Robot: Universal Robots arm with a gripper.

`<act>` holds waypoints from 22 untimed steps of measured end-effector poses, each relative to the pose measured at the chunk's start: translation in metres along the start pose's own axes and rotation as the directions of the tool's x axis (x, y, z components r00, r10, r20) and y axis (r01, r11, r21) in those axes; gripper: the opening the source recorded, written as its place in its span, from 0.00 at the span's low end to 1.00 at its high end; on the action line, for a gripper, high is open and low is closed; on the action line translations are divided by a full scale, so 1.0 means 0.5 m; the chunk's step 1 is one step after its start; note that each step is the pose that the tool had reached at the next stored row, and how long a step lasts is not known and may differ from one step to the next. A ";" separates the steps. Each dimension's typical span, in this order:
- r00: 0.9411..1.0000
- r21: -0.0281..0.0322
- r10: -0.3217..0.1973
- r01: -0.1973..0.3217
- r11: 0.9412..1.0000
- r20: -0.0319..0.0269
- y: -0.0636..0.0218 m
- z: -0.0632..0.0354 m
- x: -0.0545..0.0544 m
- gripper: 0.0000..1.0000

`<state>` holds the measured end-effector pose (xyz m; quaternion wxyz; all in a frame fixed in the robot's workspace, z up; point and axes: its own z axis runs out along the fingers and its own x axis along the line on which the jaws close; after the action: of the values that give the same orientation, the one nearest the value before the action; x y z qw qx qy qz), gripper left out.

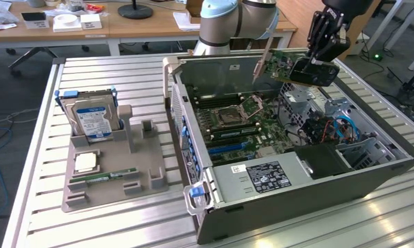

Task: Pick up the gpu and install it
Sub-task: 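Insert the gpu into the slot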

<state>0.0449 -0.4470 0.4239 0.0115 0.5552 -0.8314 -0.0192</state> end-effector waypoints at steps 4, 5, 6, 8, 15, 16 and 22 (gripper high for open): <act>1.000 0.000 0.000 0.000 1.000 0.000 0.000 0.000 0.000 0.27; 1.000 0.000 0.000 0.000 1.000 0.000 0.000 0.000 0.000 0.27; 1.000 0.000 0.000 0.000 1.000 0.000 0.000 0.000 0.000 0.27; 1.000 0.000 0.000 0.000 1.000 0.000 0.000 0.000 0.000 0.27; 1.000 0.000 -0.019 0.019 1.000 -0.001 0.000 0.001 0.000 0.27; 0.999 0.000 -0.035 0.035 0.999 -0.002 0.000 0.001 0.000 0.27; 0.990 0.000 -0.139 0.139 0.990 -0.007 0.000 0.002 0.000 0.27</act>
<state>0.0448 -0.4470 0.4229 0.0132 0.6120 -0.7906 -0.0178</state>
